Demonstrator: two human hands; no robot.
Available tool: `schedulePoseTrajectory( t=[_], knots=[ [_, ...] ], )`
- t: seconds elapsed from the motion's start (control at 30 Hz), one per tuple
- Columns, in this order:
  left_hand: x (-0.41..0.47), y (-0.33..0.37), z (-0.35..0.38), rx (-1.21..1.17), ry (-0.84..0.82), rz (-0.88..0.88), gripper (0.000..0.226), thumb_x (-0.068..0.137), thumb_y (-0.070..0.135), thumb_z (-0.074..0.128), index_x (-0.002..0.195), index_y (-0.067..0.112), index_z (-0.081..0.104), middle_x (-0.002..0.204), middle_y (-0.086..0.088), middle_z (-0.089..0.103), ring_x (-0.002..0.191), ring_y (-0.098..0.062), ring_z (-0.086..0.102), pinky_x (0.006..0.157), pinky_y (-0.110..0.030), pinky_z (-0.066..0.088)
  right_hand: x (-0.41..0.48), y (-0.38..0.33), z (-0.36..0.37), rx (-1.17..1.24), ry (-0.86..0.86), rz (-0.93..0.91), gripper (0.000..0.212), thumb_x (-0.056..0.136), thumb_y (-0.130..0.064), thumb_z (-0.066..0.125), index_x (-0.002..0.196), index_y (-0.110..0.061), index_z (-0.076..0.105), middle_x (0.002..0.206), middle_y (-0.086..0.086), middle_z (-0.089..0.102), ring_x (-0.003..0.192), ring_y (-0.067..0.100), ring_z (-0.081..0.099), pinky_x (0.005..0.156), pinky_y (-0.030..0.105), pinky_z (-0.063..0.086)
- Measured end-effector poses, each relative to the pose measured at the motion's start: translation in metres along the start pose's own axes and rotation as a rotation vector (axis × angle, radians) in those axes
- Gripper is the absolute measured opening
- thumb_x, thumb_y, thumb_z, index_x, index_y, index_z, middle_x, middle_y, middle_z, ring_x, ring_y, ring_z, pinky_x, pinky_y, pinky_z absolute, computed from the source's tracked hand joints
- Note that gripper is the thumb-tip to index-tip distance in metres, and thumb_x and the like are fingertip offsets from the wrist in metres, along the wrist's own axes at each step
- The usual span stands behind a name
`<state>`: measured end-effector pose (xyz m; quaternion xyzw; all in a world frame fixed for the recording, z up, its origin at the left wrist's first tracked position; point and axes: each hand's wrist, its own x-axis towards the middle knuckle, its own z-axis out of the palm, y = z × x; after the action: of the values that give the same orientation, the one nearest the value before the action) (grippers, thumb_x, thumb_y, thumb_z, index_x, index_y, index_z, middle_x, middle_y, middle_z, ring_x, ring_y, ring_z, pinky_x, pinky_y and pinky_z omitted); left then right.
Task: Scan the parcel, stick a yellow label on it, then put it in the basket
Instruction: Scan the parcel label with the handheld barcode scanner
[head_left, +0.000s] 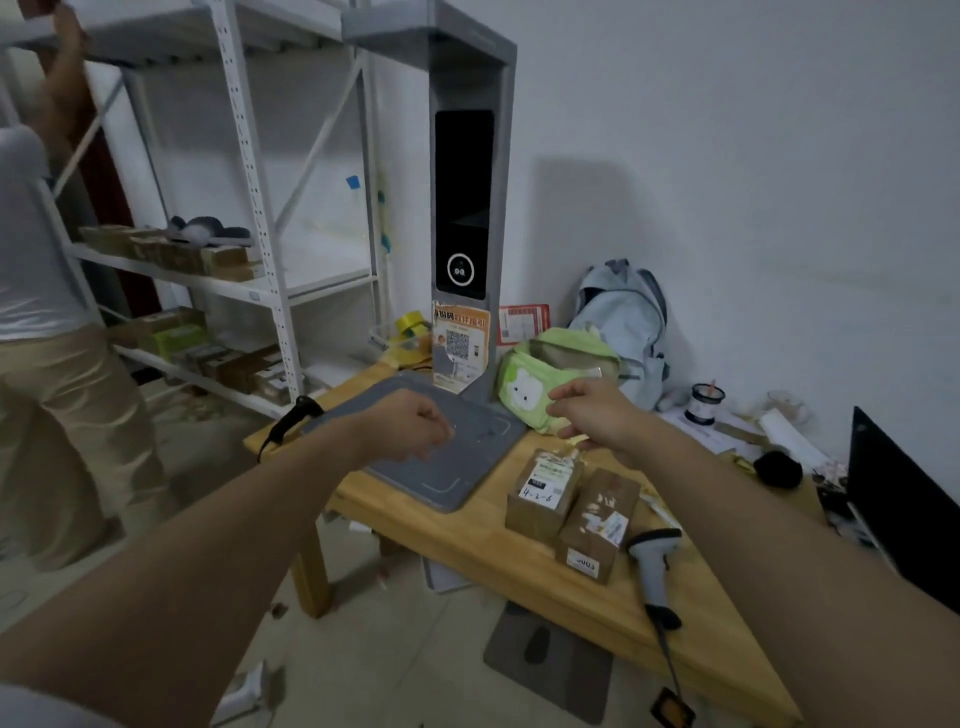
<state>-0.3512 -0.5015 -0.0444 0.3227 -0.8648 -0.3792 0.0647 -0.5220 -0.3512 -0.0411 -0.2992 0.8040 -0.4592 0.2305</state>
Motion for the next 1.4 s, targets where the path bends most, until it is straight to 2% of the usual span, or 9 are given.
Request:
schedulePoseTrajectory(
  t=[0.3, 0.47, 0.6, 0.73, 0.93, 1.07, 1.17, 1.3, 1.4],
  knots=[
    [0.124, 0.008, -0.008, 0.063, -0.015, 0.087, 0.014, 0.091, 0.018, 0.055, 0.078, 0.018, 0.062, 0.081, -0.001, 0.064, 0.066, -0.01, 0.059, 0.055, -0.023, 0.043, 0.101, 0.007, -0.016, 0.047, 0.046, 0.038, 0.004, 0.09, -0.016, 0.058, 0.087, -0.019, 0.059, 0.108, 0.006, 0.057, 0.093, 0.025, 0.061, 0.073, 0.035, 0.049],
    [0.202, 0.023, 0.005, 0.047, -0.076, 0.093, 0.01, 0.091, 0.018, 0.056, 0.089, 0.014, 0.065, 0.091, -0.005, 0.067, 0.073, -0.012, 0.064, 0.057, -0.023, 0.043, 0.163, 0.023, -0.039, 0.086, 0.1, 0.116, 0.039, 0.089, -0.017, 0.059, 0.126, -0.007, 0.055, 0.122, 0.01, 0.057, 0.095, 0.027, 0.059, 0.081, 0.037, 0.05],
    [0.252, 0.028, 0.03, 0.049, -0.132, 0.108, 0.015, 0.091, 0.022, 0.057, 0.097, 0.01, 0.066, 0.091, -0.004, 0.064, 0.071, -0.009, 0.061, 0.058, -0.023, 0.044, 0.201, 0.041, -0.057, 0.12, 0.143, 0.187, 0.037, 0.092, -0.014, 0.056, 0.126, 0.0, 0.054, 0.116, 0.013, 0.056, 0.077, 0.021, 0.057, 0.055, 0.024, 0.045],
    [0.284, 0.021, 0.058, 0.043, -0.229, 0.072, 0.016, 0.092, 0.021, 0.057, 0.102, 0.01, 0.065, 0.089, -0.009, 0.063, 0.066, -0.012, 0.057, 0.059, -0.025, 0.045, 0.225, 0.071, -0.061, 0.125, 0.2, 0.269, 0.038, 0.093, -0.015, 0.053, 0.127, 0.001, 0.055, 0.122, 0.017, 0.059, 0.068, 0.014, 0.054, 0.061, 0.026, 0.046],
    [0.32, -0.014, 0.102, 0.117, -0.421, 0.049, 0.03, 0.092, 0.02, 0.058, 0.119, 0.006, 0.06, 0.101, -0.012, 0.062, 0.071, -0.014, 0.057, 0.056, -0.021, 0.043, 0.216, 0.154, -0.068, 0.186, 0.28, 0.532, 0.028, 0.093, -0.019, 0.055, 0.118, -0.005, 0.058, 0.112, 0.011, 0.057, 0.092, 0.026, 0.057, 0.084, 0.038, 0.047],
    [0.348, -0.033, 0.132, 0.051, -0.48, -0.037, 0.031, 0.091, 0.023, 0.058, 0.12, 0.012, 0.058, 0.104, -0.003, 0.06, 0.073, -0.009, 0.059, 0.059, -0.024, 0.044, 0.202, 0.198, -0.067, 0.31, 0.365, 0.69, 0.026, 0.091, -0.016, 0.057, 0.112, -0.001, 0.062, 0.091, 0.007, 0.058, 0.07, 0.021, 0.057, 0.069, 0.032, 0.045],
    [0.358, -0.04, 0.155, 0.038, -0.559, -0.051, 0.017, 0.092, 0.024, 0.057, 0.107, 0.018, 0.058, 0.106, -0.002, 0.06, 0.088, -0.016, 0.061, 0.066, -0.027, 0.046, 0.197, 0.22, -0.063, 0.303, 0.405, 0.779, 0.01, 0.092, -0.016, 0.058, 0.091, -0.006, 0.062, 0.105, 0.013, 0.06, 0.079, 0.025, 0.057, 0.068, 0.031, 0.044],
    [0.369, -0.052, 0.18, 0.017, -0.598, -0.021, 0.013, 0.093, 0.017, 0.054, 0.102, 0.013, 0.062, 0.103, -0.004, 0.06, 0.087, -0.017, 0.056, 0.063, -0.025, 0.043, 0.186, 0.261, -0.053, 0.226, 0.454, 0.929, 0.014, 0.09, -0.01, 0.057, 0.099, 0.001, 0.059, 0.119, 0.024, 0.062, 0.082, 0.025, 0.054, 0.062, 0.03, 0.041],
    [0.372, -0.07, 0.199, 0.006, -0.6, -0.014, 0.015, 0.092, 0.012, 0.056, 0.104, 0.014, 0.064, 0.104, -0.002, 0.058, 0.087, -0.015, 0.054, 0.073, -0.026, 0.043, 0.175, 0.294, -0.042, 0.17, 0.435, 1.071, 0.024, 0.091, -0.012, 0.057, 0.108, 0.006, 0.059, 0.105, 0.023, 0.057, 0.082, 0.027, 0.049, 0.069, 0.038, 0.04]
  ],
)
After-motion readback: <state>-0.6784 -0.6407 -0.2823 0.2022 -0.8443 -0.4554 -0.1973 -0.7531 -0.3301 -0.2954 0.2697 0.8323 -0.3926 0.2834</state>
